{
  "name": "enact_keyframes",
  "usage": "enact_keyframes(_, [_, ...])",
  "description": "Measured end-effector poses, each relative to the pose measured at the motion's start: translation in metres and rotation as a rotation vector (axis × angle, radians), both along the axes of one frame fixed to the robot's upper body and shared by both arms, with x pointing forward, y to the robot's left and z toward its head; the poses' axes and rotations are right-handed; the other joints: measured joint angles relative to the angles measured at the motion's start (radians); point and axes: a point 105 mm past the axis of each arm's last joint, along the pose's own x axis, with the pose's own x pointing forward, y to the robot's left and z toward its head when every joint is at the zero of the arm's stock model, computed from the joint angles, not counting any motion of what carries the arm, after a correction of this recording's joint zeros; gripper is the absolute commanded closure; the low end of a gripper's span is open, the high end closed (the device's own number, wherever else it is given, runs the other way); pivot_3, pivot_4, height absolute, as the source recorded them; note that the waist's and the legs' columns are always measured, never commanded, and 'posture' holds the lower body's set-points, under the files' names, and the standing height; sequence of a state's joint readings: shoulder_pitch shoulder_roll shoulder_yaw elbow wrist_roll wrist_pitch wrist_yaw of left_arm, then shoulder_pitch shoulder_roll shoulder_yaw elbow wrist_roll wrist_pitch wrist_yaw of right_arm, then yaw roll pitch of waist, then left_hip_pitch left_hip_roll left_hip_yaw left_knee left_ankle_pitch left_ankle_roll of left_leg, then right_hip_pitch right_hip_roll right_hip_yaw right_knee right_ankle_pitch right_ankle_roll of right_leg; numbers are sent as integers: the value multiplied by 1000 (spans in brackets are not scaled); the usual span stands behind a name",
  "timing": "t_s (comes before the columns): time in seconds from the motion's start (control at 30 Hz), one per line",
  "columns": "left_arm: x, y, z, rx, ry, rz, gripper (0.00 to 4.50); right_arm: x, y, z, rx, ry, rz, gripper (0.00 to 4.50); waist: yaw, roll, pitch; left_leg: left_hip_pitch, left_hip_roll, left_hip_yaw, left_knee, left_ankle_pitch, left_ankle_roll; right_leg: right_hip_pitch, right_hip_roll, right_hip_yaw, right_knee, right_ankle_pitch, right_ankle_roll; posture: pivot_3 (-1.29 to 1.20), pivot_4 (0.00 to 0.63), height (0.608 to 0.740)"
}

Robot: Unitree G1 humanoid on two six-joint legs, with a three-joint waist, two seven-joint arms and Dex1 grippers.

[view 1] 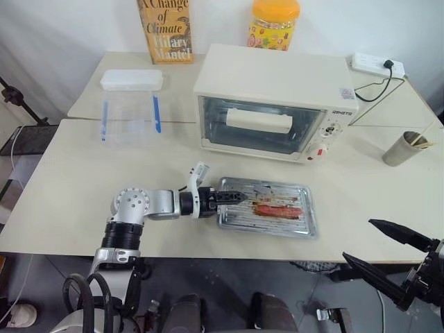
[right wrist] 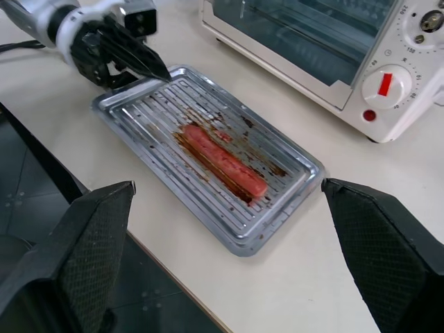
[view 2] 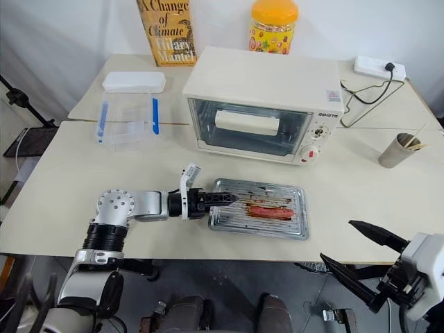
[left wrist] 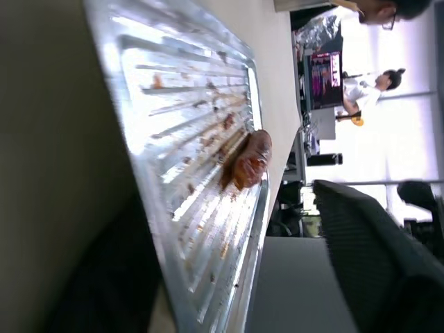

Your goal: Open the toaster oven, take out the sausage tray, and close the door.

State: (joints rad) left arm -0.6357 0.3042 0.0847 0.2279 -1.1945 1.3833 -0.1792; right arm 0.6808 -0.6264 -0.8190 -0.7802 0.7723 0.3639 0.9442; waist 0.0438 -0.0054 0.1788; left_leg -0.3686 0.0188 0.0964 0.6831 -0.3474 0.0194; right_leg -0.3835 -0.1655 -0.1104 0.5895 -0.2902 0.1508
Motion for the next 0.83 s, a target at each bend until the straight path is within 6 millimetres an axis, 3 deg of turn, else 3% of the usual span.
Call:
enact_keyframes(0.1, [-4,21,5,66,-122,22,45,5,0,-2,6,-2,29,0,-15,0,0,0,1,0,0,0,0,0,1,0,0,0,0,0,150,740])
enact_keyframes(0.33, [-25,114,16,257,-558,27,45,30,-4,-7,32,-18,102,0,-28,2,0,-3,1,7,-3,0,-1,-9,1,4,1,-1,-2,0,150,740])
enact_keyframes(0.53, [-44,148,13,358,-1030,-63,45,49,-1,-14,29,-48,153,0,-13,2,0,-5,7,7,-2,-2,-1,-10,-1,4,-3,-1,-2,0,150,740])
enact_keyframes(0.7, [-53,168,15,423,-1149,-68,45,45,14,-13,22,-73,324,0,-19,2,0,-4,9,10,-2,-3,1,-10,0,3,1,0,-2,0,150,740])
enact_keyframes(0.83, [-52,170,22,424,-1203,-39,45,46,10,-20,-9,-81,346,0,-19,2,0,-4,9,10,-1,-2,1,-10,0,3,2,0,-1,0,150,740])
